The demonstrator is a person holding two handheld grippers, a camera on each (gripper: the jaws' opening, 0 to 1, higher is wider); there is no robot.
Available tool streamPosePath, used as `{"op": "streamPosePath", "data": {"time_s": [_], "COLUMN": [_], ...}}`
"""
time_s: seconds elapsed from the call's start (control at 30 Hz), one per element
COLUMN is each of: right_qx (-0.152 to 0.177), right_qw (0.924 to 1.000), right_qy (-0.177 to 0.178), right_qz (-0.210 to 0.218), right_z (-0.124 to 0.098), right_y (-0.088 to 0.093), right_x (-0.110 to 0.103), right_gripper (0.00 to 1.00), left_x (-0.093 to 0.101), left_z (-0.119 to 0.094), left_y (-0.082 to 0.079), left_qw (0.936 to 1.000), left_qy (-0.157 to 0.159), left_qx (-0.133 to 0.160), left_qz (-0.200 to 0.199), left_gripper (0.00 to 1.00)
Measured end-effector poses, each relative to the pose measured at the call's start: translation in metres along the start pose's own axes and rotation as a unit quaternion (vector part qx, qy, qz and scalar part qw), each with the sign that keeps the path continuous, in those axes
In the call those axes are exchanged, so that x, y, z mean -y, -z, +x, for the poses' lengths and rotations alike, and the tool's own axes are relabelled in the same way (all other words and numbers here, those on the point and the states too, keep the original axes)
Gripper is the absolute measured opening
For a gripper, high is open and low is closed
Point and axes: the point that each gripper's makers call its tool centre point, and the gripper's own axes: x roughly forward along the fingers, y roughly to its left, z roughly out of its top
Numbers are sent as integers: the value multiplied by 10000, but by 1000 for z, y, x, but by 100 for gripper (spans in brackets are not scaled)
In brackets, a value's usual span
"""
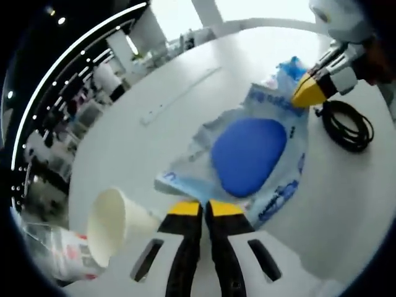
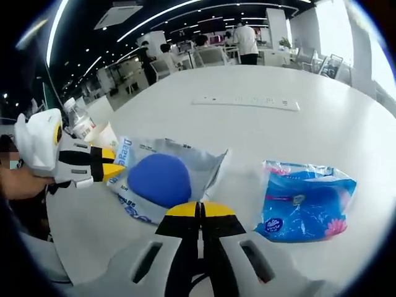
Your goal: Arrange the tabletop items into an orderly group along one side of the table until the central work area is clear of visible clutter.
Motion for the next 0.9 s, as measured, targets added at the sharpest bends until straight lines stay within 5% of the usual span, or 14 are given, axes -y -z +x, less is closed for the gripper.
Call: {"op": "streamPosePath", "data": {"time_s": [0.4,0.7,0.9], "right_qx": [-86,-139,-161], "right_qw": [9988,9975,9977], "right_qy": [298,341,316], "right_qz": [389,596,578], "right_z": [0,-1,1], "right_y": [9,12,11], "right_x": [9,11,11], "right_gripper": [0,0,0], "left_x": [-5,3,14], "left_z": [-3,-16,-33], "left_y": [7,13,10], "left_qw": [9999,9999,9983], "left_qy": [56,43,191], "left_qx": [-81,-108,249], "left_qz": [-57,118,-484], "left_gripper": [18,19,24]}}
